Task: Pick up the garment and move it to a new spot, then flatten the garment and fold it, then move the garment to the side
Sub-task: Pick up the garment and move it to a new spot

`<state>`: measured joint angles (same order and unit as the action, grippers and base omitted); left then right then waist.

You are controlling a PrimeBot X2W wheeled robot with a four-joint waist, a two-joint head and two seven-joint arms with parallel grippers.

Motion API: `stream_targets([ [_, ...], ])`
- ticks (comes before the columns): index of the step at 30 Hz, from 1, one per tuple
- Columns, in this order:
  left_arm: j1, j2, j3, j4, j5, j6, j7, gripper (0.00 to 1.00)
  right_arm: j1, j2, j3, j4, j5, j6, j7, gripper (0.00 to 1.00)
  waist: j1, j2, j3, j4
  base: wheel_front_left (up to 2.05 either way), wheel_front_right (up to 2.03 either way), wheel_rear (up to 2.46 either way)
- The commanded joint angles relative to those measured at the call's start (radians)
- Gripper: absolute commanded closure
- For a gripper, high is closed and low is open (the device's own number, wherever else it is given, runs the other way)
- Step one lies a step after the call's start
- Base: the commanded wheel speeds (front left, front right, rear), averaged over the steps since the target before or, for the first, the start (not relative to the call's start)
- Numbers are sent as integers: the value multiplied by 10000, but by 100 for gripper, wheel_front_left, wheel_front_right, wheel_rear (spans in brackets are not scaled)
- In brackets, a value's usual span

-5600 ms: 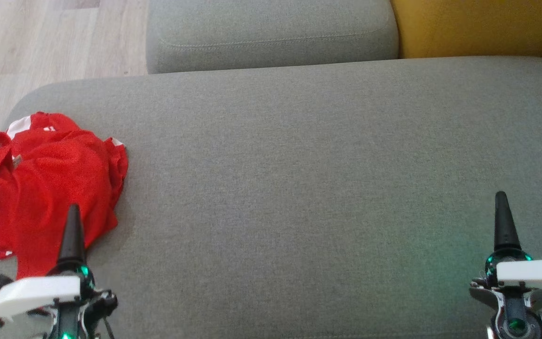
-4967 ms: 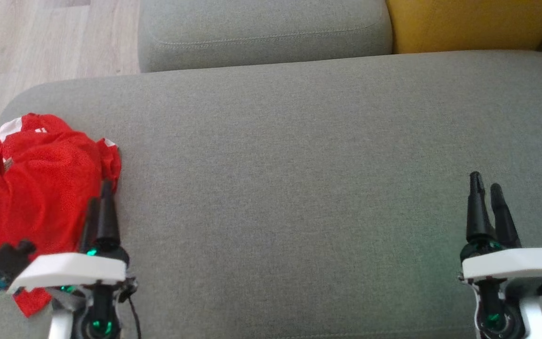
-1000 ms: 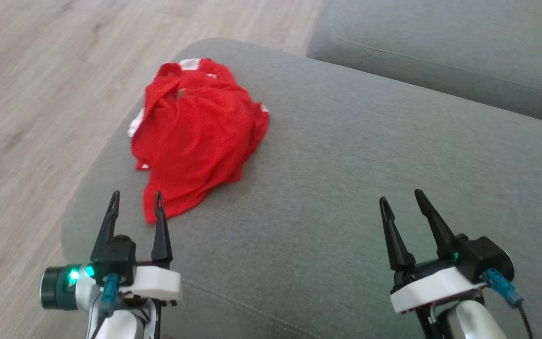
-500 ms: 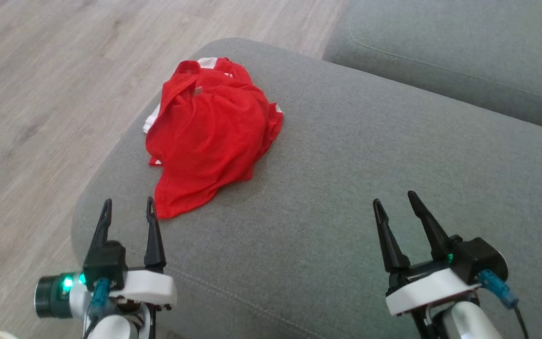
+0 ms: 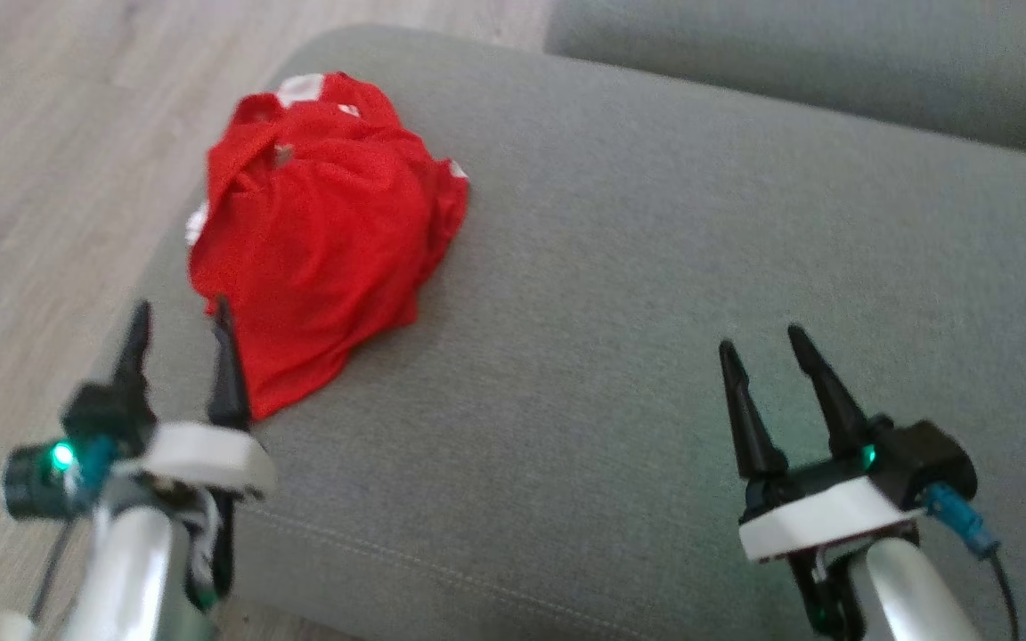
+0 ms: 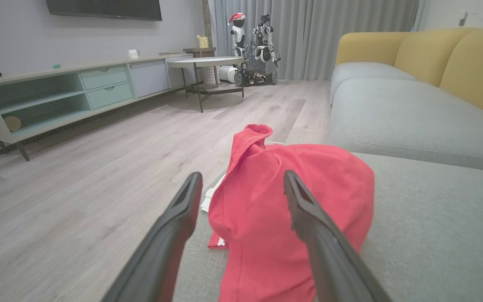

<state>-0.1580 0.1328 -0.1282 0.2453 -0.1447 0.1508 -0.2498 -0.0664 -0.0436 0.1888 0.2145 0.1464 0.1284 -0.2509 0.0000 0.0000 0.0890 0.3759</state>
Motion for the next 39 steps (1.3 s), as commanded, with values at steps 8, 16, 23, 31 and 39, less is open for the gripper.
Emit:
stream_targets([
  [8, -2813, 1092, 855, 2089, -691, -731, 1059, 0, -811, -66, -358, -639, -435, 23, -109, 0, 0, 0, 1493, -1220, 0, 0, 0],
  [16, -4496, 1804, 672, 3868, -552, -975, 2493, 0, -1022, -66, -541, -870, -607, 23, -109, 0, 0, 0, 2165, -1774, 0, 0, 0],
  [23, -5718, 2234, 416, 5502, -238, -876, 3139, 0, -1105, -66, -578, -953, -552, 23, -107, 0, 0, 0, 2520, -2124, 0, 0, 0],
  [31, -6326, 2388, 305, 6909, -286, -999, 3174, 100, -1125, -66, -565, -928, -527, 23, -107, 0, 0, 0, 2559, -2366, 0, 0, 0],
  [39, -6486, 2308, 513, 6986, -666, -1150, 1762, 100, -1001, -66, -583, -749, -353, 23, -108, 0, 0, 0, 2011, -2309, 0, 0, 0],
])
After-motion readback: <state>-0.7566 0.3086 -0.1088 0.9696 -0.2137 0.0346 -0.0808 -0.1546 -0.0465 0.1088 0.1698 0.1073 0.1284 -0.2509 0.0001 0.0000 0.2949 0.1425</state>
